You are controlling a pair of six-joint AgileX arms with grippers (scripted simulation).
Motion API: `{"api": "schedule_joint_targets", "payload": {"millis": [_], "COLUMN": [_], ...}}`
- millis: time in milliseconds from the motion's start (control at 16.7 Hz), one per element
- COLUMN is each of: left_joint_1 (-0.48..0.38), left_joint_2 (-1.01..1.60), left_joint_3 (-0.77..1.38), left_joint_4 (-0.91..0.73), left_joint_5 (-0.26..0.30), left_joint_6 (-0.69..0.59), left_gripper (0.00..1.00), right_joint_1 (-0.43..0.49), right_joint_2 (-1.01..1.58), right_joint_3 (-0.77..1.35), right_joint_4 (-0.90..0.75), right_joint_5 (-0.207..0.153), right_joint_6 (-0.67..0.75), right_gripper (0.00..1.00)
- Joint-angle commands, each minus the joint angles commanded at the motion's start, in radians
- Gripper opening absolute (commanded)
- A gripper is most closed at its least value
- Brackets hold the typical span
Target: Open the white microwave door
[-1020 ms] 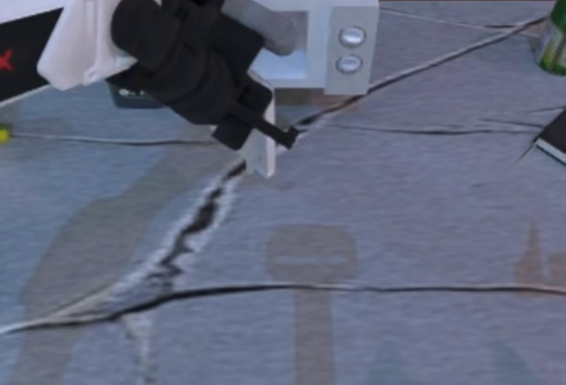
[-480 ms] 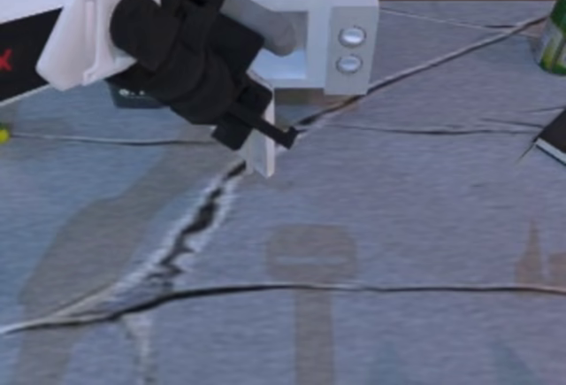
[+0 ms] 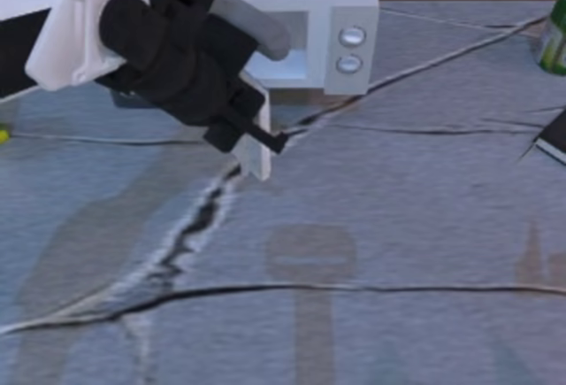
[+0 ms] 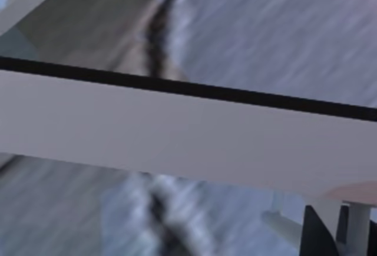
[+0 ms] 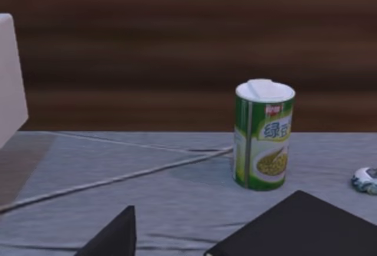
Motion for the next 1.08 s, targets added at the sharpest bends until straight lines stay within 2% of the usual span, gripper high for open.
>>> {"api": "schedule_joint_targets", "payload": {"millis": [300, 1080], "left_joint_1": [0.038, 0.038], "left_joint_2": [-0.030, -0.030], "left_joint_3": [-0.033, -0.033], "left_joint_4": [-0.008, -0.008], "left_joint_5": [0.047, 0.047], "left_joint_6": [0.092, 0.092], "left_gripper": [0.00, 0.00], "right_joint_1": [0.000, 0.000], "right_joint_2": [0.000, 0.000], "right_joint_3": [0.000, 0.000], "right_joint_4": [0.000, 0.000], "right_joint_5": [0.000, 0.000], "right_joint_6": [0.000, 0.000], "right_gripper": [1.00, 1.00]}}
